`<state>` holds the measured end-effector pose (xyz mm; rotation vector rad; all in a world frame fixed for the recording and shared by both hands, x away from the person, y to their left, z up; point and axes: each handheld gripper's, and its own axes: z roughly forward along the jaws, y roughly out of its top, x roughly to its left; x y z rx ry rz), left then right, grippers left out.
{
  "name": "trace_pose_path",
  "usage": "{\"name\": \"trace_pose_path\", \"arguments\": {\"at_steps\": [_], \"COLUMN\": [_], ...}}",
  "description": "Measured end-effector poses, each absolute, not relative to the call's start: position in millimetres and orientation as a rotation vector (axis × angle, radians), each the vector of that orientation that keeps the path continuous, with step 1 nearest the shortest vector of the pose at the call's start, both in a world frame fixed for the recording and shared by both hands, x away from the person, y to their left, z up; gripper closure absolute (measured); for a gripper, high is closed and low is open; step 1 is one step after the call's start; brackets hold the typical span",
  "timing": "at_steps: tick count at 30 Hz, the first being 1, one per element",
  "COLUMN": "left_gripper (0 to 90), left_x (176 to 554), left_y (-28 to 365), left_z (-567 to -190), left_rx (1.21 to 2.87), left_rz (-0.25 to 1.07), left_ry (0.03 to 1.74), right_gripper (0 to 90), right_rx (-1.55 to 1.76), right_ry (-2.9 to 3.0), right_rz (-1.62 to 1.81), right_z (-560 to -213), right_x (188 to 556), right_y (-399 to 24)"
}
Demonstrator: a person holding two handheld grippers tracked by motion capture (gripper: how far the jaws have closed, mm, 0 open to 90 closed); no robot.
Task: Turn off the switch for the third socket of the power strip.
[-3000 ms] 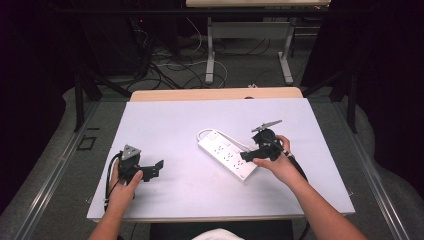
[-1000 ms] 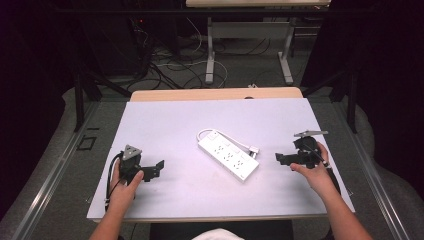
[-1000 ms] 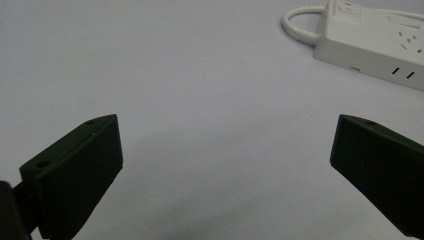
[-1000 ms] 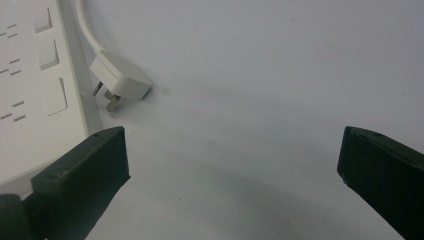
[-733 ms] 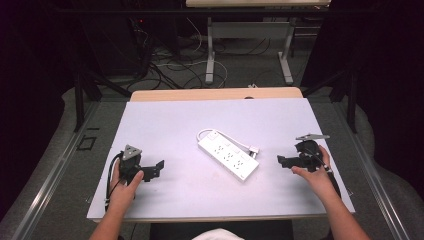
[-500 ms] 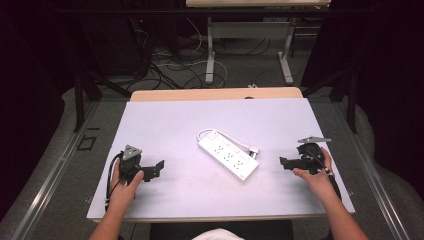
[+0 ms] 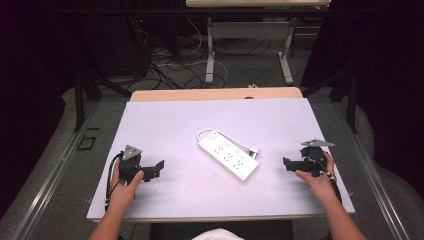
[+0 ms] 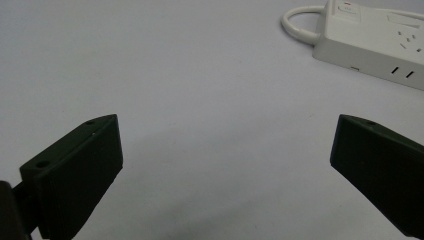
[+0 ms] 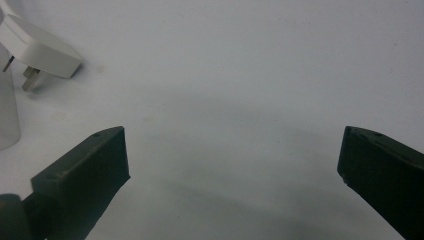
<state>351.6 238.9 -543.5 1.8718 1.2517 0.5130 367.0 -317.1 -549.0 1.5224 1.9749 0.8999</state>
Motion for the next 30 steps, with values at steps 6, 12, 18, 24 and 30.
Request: {"name": "trace_pose_path", "arguments": {"at_steps": [6,12,18,24,30], "left_gripper": [0.4,0.4,0.4,0.4,0.4], "left_x": [352,352,352,352,352], "left_y": [238,238,238,239,238], "left_z": [-544,-544,-544,-544,-545], "left_rx": [1.866,1.865,1.870,1.874,1.862], "left_rz": [0.516,0.516,0.516,0.515,0.528], "left_ry": [1.248,1.249,1.246,1.249,1.247], "right_gripper": [0.0,0.0,0.0,0.0,0.0], "right_rx": [1.553,1.575,1.576,1.577,1.564], "right_ry": [1.960,1.958,1.965,1.965,1.968], "right_rz": [0.892,0.883,0.890,0.883,0.885], "right_z": [-553,-557,-558,-559,-560], "right_x": [367,367,367,367,367], "right_y": [-319,-320,-320,-321,-321]}}
